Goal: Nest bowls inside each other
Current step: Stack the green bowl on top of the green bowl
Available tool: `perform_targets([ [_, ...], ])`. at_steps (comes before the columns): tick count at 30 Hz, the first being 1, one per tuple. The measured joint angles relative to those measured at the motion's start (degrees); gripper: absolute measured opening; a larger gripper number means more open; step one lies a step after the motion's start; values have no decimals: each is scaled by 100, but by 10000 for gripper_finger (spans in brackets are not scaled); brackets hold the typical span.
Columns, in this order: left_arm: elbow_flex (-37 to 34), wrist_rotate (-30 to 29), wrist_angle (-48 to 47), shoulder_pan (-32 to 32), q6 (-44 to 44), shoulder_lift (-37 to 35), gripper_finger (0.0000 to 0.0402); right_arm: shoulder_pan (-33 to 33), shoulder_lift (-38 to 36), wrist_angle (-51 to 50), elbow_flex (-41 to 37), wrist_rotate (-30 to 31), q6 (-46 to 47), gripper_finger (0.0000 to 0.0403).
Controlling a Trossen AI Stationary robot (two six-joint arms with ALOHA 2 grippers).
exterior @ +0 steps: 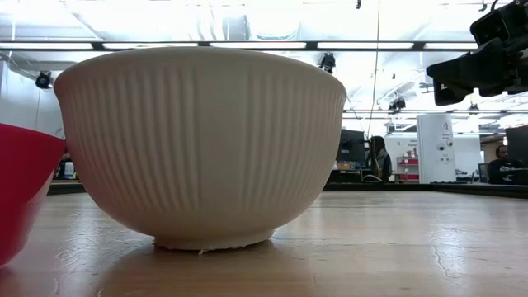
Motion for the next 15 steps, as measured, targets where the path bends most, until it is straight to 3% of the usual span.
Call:
perform_targets([
  [15, 2, -526, -351, 0, 52, -794, 4, 1, 1, 0, 2, 2, -1, 9],
])
